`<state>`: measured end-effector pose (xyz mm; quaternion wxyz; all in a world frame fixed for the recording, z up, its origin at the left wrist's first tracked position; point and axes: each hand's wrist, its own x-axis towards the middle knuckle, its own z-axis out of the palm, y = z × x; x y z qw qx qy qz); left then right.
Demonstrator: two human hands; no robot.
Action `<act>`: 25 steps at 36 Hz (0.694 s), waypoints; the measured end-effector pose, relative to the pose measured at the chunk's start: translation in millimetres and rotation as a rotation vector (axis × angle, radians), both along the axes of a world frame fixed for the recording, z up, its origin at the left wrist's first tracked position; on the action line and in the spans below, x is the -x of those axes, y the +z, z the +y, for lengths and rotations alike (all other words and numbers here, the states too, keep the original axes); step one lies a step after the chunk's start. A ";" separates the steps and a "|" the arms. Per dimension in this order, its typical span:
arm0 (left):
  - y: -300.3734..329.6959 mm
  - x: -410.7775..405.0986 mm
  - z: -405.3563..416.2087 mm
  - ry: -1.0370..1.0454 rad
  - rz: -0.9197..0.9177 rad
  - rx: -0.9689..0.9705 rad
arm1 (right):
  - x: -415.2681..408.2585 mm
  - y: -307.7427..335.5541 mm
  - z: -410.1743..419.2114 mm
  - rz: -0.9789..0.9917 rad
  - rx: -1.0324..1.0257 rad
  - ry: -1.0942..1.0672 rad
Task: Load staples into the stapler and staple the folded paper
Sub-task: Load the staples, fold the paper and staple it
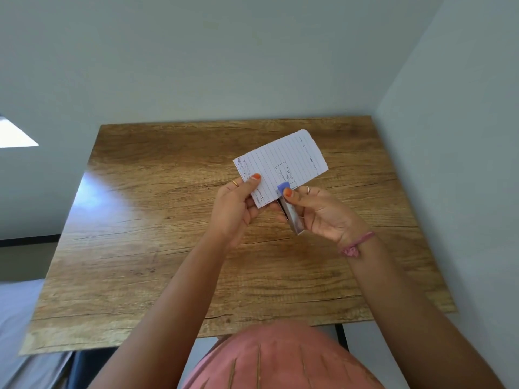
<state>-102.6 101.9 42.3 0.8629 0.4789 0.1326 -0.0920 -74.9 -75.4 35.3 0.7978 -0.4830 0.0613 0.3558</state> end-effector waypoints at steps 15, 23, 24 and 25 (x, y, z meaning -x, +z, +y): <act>-2.5 13.9 -6.6 -0.117 -0.109 -0.005 | 1.5 -0.4 7.5 0.014 -0.002 -0.041; -5.4 18.5 -18.5 -0.063 -0.141 -0.152 | 2.7 0.5 8.8 0.003 0.025 -0.035; -6.0 18.3 -18.4 -0.059 -0.139 -0.158 | 2.6 0.6 9.0 0.001 0.032 -0.033; -6.6 18.1 -18.3 -0.055 -0.138 -0.167 | 2.4 0.7 9.2 0.001 0.040 -0.032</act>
